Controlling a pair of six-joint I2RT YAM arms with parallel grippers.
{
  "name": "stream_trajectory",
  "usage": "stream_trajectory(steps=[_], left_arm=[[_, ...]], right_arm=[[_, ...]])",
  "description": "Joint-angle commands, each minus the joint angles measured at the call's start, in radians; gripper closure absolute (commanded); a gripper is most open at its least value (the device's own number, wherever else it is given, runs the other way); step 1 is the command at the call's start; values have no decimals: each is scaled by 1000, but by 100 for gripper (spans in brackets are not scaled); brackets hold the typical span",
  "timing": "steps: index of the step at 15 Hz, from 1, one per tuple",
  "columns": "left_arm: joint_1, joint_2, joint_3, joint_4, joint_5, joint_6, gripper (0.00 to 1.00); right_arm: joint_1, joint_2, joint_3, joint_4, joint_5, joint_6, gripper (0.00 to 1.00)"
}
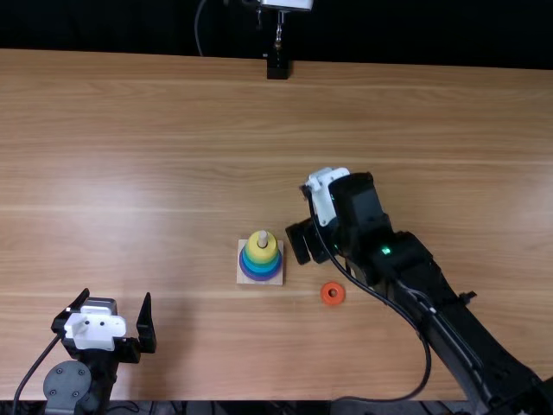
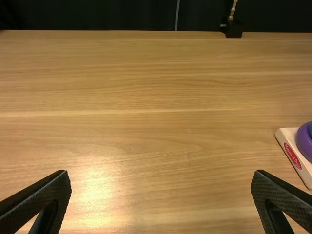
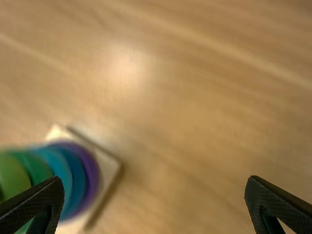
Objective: Build the Hanoi tower: stack the rings onto the peg from bottom to top in this color order: purple, dark blue, light blue, dark green, light green, yellow, orange.
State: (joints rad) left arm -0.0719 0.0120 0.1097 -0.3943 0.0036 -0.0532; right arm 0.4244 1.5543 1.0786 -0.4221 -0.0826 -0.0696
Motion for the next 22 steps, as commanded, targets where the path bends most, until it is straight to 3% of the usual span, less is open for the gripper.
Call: stream_trajectory(steps=[1,7,15,16,18,22], left_arm=[[4,-12,-110,-75,-5,9,0],[4,-12,-110,-75,-5,7,0],[4,-12,-110,-75,-5,7,0],[4,-12,-110,-75,-5,7,0],[4,-12,-110,-75,-5,7,0],[4,-12,-110,-75,-5,7,0]], right_arm=[[-52,-54,-54,-1,13,-33,0],[-67,-111,-258,-12,13,-22,0],[-44,-108,-264,-153,14,-15,0],[-26,-106,-258,-153,27,-15,0],[31,-106,-253,-151,81,-15,0],[60,-97,-247,-144,99,-15,0]])
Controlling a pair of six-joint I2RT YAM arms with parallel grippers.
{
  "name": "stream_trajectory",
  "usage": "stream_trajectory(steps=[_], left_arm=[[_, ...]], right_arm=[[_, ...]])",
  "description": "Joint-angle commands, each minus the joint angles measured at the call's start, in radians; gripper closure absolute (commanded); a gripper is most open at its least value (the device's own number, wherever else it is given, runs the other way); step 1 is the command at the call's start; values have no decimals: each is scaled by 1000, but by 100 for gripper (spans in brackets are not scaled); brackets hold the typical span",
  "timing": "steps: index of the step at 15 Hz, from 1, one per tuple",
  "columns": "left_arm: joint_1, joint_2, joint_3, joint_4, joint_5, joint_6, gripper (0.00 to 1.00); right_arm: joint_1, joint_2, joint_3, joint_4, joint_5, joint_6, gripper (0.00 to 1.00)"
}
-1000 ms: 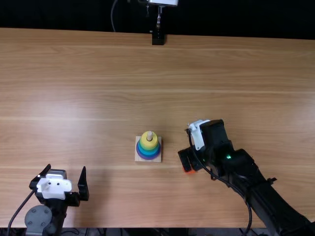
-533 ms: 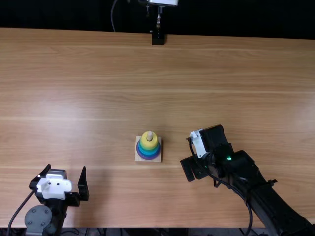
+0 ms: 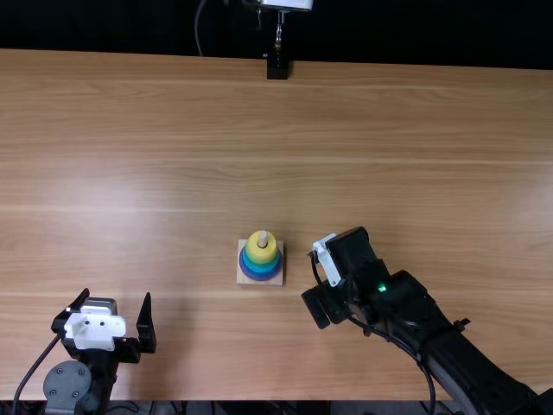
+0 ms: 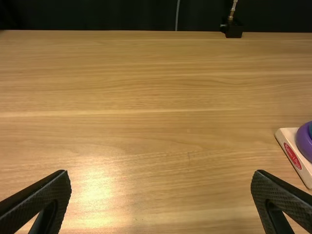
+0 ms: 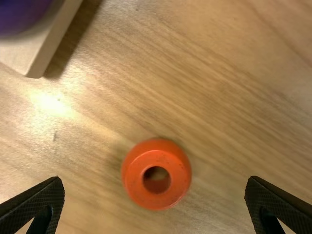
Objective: Build the Hanoi tower: stack the rings onto the peg from bottom to top in this color order: purple, dark blue, light blue, dark green, light green, yellow, orange.
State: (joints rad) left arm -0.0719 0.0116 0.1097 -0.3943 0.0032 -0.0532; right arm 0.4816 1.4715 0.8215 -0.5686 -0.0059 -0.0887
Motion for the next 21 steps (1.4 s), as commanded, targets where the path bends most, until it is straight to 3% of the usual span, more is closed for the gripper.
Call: stream_trajectory(steps=[1,3,11,14,16,17,19,20,21], left_arm=[[4,-12,-110,-75,-5,7,0],[4,-12,-110,-75,-5,9,0],[4,-12,-110,-75,-5,7,0],[4,-12,-110,-75,-5,7,0],[4,-12,-110,-75,-5,7,0],[4,-12,-110,-75,-5,7,0],[4,-12,-110,-75,-5,7,0],[4,-12,-110,-75,-5,7,0],[4,-12,-110,-75,-5,7,0]], right_arm=[[3,-14,10,6,37,4,0],[3,21,10,10,56,4,0],[8,113,42,8,56,4,0],[11,135,44,10,83,4,0],[11,139,50,8,83,4,0],[11,139,51,8,83,4,20],[11,139,51,2,80,4,75],[11,139,50,1,76,4,96],[12,138,50,1,74,4,100]])
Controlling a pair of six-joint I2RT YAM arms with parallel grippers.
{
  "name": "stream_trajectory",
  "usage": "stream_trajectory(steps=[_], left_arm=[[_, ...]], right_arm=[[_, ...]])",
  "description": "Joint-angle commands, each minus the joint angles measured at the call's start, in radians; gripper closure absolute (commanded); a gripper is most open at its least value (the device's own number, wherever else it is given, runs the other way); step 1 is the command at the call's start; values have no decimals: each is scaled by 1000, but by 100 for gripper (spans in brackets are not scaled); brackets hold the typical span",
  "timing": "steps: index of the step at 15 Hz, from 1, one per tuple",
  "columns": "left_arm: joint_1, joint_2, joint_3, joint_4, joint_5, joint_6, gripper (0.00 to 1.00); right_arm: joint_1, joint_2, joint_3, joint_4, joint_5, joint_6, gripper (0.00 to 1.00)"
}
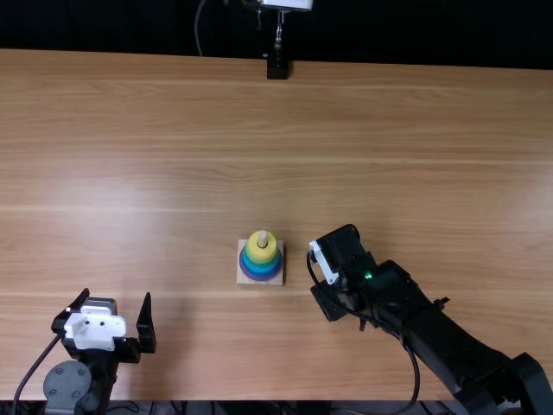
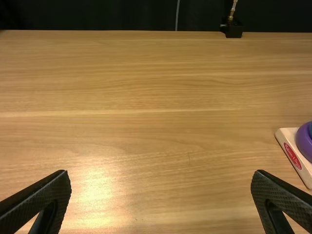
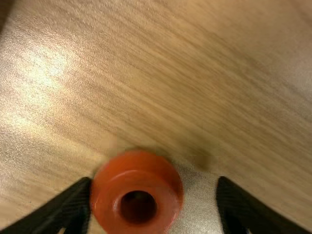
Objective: Build the Hanoi tower: stack the rings onto the peg from bottom to top in this color order: purple, dark blue, light blue, dark green, light green, yellow, orange.
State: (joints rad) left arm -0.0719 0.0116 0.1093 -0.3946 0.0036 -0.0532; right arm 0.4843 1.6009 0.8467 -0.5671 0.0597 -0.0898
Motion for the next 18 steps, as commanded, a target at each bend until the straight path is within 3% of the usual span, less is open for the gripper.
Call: stream_trajectory(steps=[1,3,8,13,14,15,16,18], left_arm=[[4,-12,-109,-75,-5,7,0],[4,-12,-109,-75,-5,7,0],[4,-12,-109,-75,-5,7,0],[4,-12,-109,-75,-5,7,0],[4,-12,-109,-75,-5,9,0],[4,-12,-109,-75,-5,7,0],[4,-12,-109,-75,-5,9,0],[4,-12,-109,-75,-5,7,0]], right_arm=[[10,8,25,-3,3,5,100],[10,8,26,-1,-17,5,100],[8,4,158,-12,-17,0,100],[10,5,434,-327,-17,-13,100],[11,7,502,-395,-28,-21,100],[16,8,571,-452,-63,-37,100],[27,11,638,-498,-78,-50,100],[59,31,750,-568,-80,-50,100]])
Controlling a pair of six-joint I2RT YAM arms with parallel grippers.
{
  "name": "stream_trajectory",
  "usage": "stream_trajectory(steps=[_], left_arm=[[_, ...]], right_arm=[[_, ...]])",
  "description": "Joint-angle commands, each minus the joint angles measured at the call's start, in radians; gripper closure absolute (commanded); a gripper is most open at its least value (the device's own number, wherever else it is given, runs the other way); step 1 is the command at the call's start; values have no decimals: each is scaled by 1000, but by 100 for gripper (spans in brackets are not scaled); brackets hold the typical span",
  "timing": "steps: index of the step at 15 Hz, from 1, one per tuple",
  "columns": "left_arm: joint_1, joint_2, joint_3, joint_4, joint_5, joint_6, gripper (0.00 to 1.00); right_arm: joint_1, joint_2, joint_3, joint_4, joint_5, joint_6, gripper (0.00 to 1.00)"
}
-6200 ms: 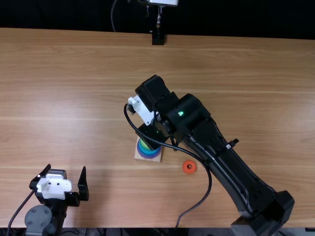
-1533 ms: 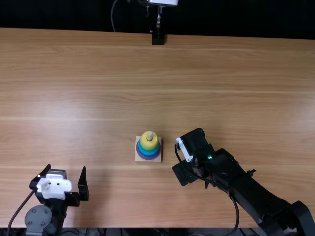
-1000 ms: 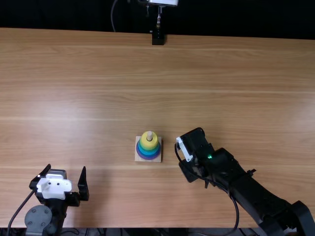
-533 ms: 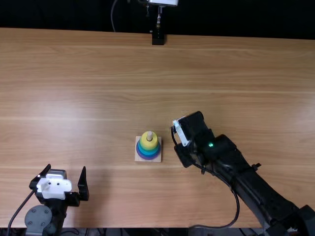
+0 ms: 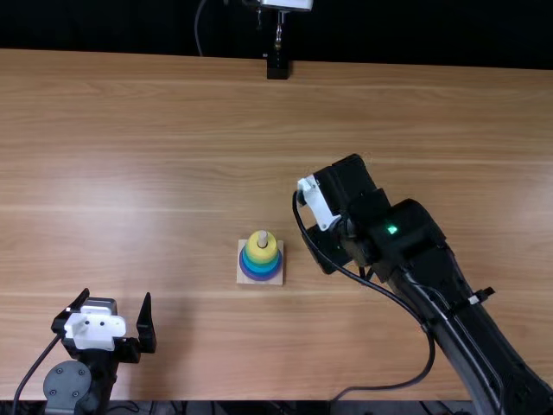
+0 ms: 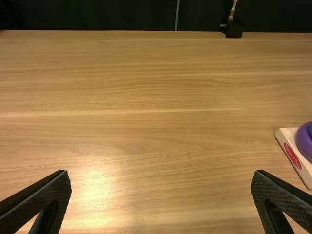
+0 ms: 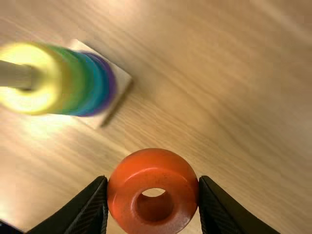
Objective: Build the Hanoi tower: stack the rings onto the peg from bottom to top in this color order: purple, dark blue, light blue, dark green, light green, yellow, orange.
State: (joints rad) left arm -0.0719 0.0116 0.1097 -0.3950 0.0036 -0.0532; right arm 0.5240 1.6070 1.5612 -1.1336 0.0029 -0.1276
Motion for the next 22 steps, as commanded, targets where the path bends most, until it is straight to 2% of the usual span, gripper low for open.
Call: stream_trajectory(steps=[1,9,15,22], left_arm=[[4,-12,-110,-74,-5,7,0],[4,-12,-110,-74,-5,7,0],[4,-12,-110,-74,-5,7,0],[4,-12,-110,-74,-5,7,0]], right_arm=[[34,51,91,-29,-23,-12,100],[146,159,306,-134,-29,4,100],[197,220,319,-125,-25,12,100],[199,277,398,-119,-27,6,100]])
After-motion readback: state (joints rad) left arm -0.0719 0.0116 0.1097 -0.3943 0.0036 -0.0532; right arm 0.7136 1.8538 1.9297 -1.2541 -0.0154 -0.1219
